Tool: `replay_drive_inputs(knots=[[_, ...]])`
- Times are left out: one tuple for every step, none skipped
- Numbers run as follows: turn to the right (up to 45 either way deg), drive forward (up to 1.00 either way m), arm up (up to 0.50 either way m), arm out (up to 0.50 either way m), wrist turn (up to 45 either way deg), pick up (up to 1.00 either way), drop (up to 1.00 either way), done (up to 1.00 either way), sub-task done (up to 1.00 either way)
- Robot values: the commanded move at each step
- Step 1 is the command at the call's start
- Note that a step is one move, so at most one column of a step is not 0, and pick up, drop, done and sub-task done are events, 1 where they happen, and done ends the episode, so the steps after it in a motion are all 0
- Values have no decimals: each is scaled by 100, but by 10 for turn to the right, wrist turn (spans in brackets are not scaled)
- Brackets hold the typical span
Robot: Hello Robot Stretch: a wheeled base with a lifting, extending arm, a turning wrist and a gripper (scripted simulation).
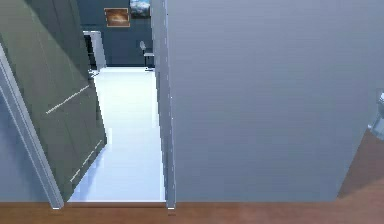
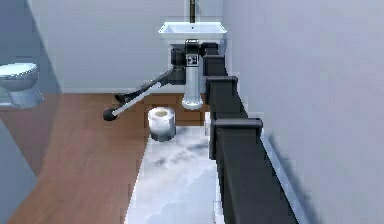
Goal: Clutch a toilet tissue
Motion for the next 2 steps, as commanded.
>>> replay_drive_inputs(knots=[[0,0,0,0,450,0,0,0,0],[0,0,0,0,120,0,0,0,0]])
